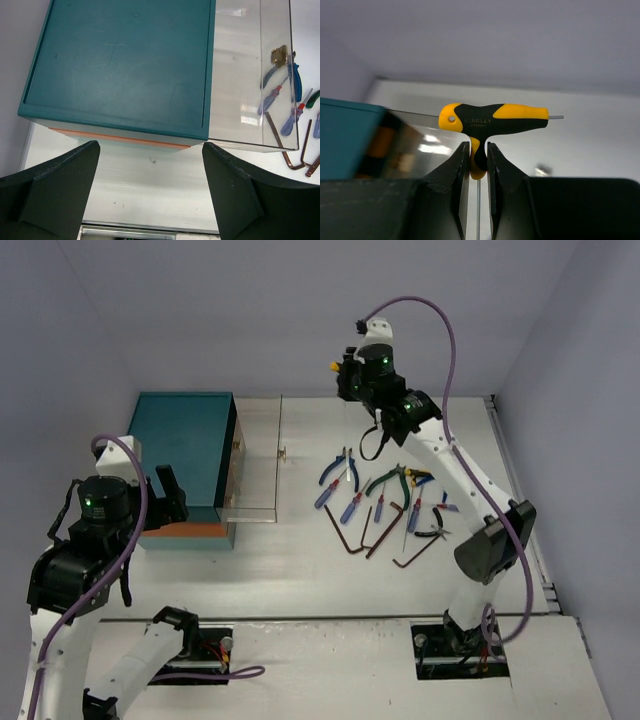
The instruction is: Sort the tools into containers
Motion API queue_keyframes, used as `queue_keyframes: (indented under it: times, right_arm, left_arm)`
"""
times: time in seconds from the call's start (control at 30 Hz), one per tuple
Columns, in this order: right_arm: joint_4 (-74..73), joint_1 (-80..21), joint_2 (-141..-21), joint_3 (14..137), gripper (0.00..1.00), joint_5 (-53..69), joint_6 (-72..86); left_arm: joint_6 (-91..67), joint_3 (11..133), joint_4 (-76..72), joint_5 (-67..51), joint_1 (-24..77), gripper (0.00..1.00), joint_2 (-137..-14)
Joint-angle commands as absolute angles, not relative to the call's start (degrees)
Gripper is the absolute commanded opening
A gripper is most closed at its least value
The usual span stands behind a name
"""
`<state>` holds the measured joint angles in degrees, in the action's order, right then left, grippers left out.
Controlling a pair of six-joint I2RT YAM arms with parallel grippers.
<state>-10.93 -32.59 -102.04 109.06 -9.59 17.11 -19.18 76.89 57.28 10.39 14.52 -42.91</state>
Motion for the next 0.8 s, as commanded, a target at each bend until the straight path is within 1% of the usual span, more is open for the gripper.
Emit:
queue_keyframes:
  times: [0.0,0.03,0.2,0.4,0.6,0.77]
  right_arm:
    - [-8.0,-40.7,-104.8,118.9,0.0,-10.7,25.3]
    - [-7.1,-42.6,-106.0,121.9,0.0,-11.7,26.4]
    - [-3.1,-46.6,-113.8,128.1,0.0,-17.5,32.1]
    - [-1.1,-48.0,-119.9,128.0,0.0,-20.9,37.5]
    - [-0.7,-48.4,-124.1,127.4,0.0,-20.2,38.2]
    - [-0.8,-48.7,-125.1,125.8,0.08,-19.9,37.4]
  left_arm:
    - [-20.1,80.1,55.3,11.6,14.9,0.81,-43.6]
    - [-20.1,80.1,55.4,11.8,14.9,0.81,-43.6]
    - [-20.6,80.2,55.3,12.7,14.9,0.81,-43.6]
    - [-20.9,79.6,55.4,12.7,14.9,0.81,-42.7]
    - [-20.8,78.8,55.4,12.9,14.9,0.81,-41.7]
    - [-21.0,77.9,55.4,12.5,14.9,0.81,-41.5]
